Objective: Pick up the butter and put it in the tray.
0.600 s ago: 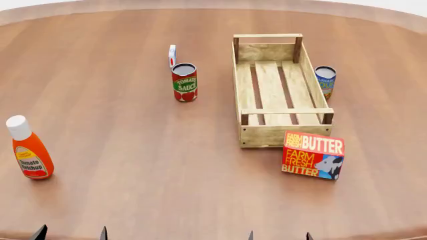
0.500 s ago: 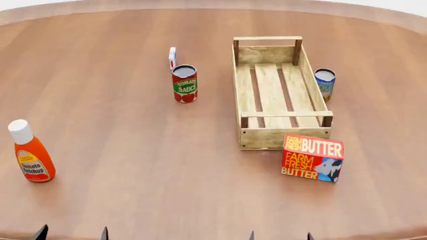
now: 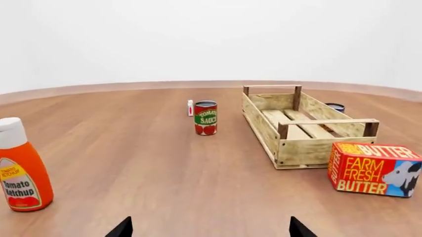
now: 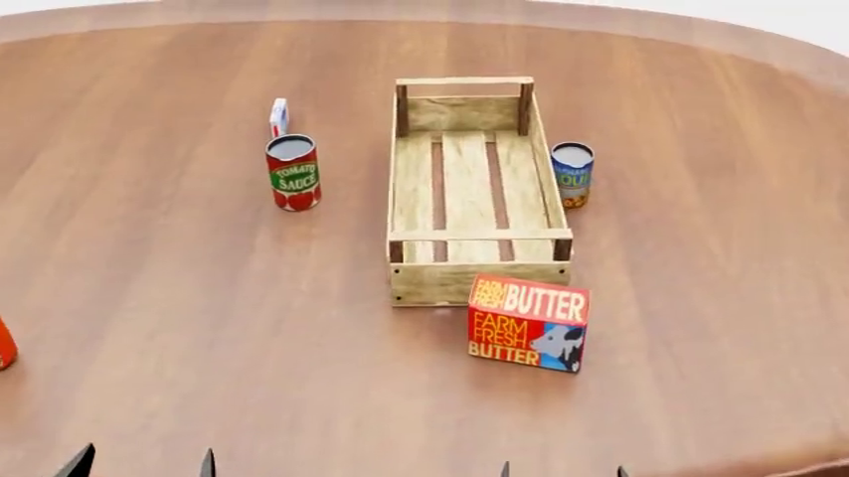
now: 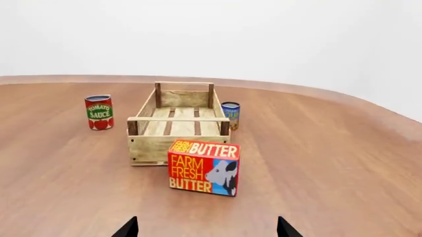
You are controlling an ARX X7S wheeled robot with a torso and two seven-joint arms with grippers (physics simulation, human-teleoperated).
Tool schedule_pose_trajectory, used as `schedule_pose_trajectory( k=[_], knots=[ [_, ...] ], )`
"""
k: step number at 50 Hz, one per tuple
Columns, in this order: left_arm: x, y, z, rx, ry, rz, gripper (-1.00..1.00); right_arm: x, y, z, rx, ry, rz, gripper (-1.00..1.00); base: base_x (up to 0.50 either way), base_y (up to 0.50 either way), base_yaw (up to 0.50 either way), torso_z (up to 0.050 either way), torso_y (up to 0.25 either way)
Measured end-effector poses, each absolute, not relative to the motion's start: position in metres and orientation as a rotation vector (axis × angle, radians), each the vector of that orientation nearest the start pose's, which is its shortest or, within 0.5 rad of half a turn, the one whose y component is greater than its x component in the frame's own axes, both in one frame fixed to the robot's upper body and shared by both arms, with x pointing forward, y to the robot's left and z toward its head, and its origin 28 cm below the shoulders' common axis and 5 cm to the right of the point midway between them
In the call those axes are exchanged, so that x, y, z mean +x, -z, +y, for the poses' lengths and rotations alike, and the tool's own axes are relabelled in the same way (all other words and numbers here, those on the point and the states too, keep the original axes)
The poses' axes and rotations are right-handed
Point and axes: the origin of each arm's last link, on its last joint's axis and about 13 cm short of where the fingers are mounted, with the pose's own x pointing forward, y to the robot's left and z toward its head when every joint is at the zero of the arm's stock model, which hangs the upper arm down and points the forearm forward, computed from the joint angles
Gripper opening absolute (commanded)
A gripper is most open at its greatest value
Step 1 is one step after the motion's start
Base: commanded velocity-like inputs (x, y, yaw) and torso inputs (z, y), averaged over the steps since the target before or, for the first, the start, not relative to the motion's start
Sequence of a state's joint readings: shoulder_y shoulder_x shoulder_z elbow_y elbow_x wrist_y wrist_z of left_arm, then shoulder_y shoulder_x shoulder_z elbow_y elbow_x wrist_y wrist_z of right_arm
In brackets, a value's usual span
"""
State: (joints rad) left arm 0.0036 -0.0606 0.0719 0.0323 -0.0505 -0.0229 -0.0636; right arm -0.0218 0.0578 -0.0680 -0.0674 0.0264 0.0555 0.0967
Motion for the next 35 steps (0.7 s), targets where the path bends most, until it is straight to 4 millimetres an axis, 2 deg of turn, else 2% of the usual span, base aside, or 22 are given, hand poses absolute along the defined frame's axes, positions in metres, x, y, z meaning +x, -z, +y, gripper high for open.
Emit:
schedule_pose_trajectory(
  k=[5, 14, 17, 21, 29, 35],
  knots=[
    [0.209, -0.017, 0.205, 0.010, 0.009, -0.003, 1.00, 0.205, -0.018, -0.097, -0.037, 0.034, 0.016, 1.00, 0.11, -0.44, 0.00, 0.000, 0.000],
    [0.209, -0.018, 0.204, 0.009, 0.014, 0.005, 1.00, 0.207, -0.019, -0.098, -0.022, 0.052, 0.025, 1.00, 0.00, 0.00, 0.00, 0.000, 0.000],
    [0.212, -0.025, 0.203, 0.007, 0.014, 0.010, 1.00, 0.210, -0.027, -0.098, -0.009, 0.045, 0.027, 1.00, 0.00, 0.00, 0.00, 0.000, 0.000],
    [0.220, -0.046, 0.202, -0.003, 0.013, 0.002, 1.00, 0.218, -0.052, -0.099, 0.006, 0.032, 0.017, 1.00, 0.00, 0.00, 0.00, 0.000, 0.000],
    [0.241, -0.107, 0.202, -0.054, 0.014, -0.061, 1.00, 0.236, -0.120, -0.102, -0.032, -0.001, -0.049, 1.00, 0.00, 0.00, 0.00, 0.000, 0.000],
    [0.249, -0.139, 0.201, -0.078, 0.023, -0.097, 1.00, 0.239, -0.150, -0.103, -0.060, -0.019, -0.084, 1.00, 0.03, 0.00, 0.00, 0.000, 0.000]
  ],
)
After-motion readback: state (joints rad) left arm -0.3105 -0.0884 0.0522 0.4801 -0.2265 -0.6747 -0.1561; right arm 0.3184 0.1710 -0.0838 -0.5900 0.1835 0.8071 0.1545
